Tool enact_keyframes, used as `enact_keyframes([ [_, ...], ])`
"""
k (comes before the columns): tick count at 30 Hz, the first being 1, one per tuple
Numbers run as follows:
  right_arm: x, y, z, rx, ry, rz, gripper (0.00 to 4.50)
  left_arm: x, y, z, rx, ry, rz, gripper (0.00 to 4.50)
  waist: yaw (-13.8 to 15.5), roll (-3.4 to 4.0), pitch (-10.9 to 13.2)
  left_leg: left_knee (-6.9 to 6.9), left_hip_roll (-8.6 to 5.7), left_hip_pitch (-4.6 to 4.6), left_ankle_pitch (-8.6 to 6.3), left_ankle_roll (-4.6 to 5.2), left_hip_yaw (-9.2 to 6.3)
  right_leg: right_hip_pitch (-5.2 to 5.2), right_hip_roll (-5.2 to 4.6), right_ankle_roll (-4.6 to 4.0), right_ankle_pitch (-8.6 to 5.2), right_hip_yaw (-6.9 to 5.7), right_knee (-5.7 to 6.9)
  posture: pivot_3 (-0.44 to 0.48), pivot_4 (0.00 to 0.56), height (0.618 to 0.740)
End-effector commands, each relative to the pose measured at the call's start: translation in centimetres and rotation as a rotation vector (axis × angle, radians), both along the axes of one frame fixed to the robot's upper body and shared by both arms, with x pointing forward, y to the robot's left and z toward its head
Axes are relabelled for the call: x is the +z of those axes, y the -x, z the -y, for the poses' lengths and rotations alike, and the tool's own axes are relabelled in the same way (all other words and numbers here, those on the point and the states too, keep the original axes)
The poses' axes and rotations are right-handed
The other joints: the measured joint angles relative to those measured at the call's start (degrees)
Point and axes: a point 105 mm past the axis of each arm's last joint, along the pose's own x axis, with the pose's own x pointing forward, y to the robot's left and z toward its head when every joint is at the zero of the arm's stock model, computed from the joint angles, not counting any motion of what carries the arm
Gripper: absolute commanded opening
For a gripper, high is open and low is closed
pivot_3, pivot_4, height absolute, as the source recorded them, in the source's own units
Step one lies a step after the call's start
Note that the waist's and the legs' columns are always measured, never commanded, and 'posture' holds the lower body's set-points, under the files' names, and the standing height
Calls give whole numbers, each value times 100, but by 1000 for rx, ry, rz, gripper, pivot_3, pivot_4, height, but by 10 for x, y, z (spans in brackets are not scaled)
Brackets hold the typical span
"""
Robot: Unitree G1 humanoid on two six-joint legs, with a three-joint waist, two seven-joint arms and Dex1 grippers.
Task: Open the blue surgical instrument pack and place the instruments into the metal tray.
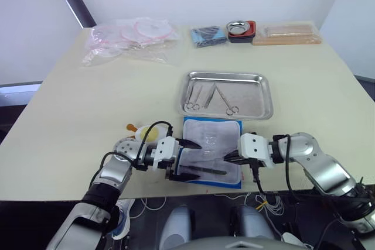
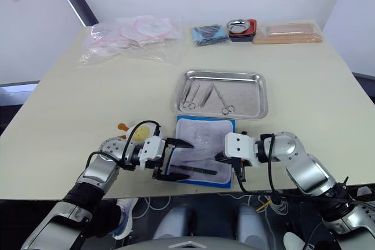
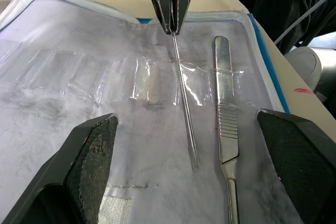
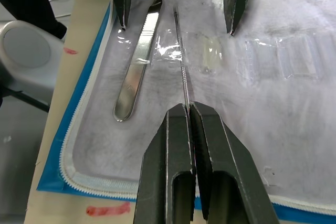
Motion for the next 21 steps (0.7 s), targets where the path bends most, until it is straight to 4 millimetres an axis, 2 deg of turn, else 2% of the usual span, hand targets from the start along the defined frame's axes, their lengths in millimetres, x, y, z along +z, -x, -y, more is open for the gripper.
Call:
enact_keyframes([
  [1, 15, 0, 1, 22, -1, 55, 112, -49, 21, -15, 17, -168, -163, 4500, 0, -1, 1, 0, 0, 0, 0, 0, 0, 0, 0, 0, 0, 0, 0, 0, 150, 740],
  [13, 26, 8, 34, 24, 95, 78, 112, -50, 22, -15, 13, -170, -164, 4500, 6, 0, 4, 0, 0, -2, 0, 0, 1, -1, -1, 1, 0, -1, -2, 0, 150, 740],
  [21, 37, 13, 68, -22, 161, 83, 112, -50, 21, -14, 7, -171, -164, 4500, 12, -9, 15, 0, -1, -3, 0, -1, 2, -4, -3, 1, -1, -1, -7, 0, 150, 740],
])
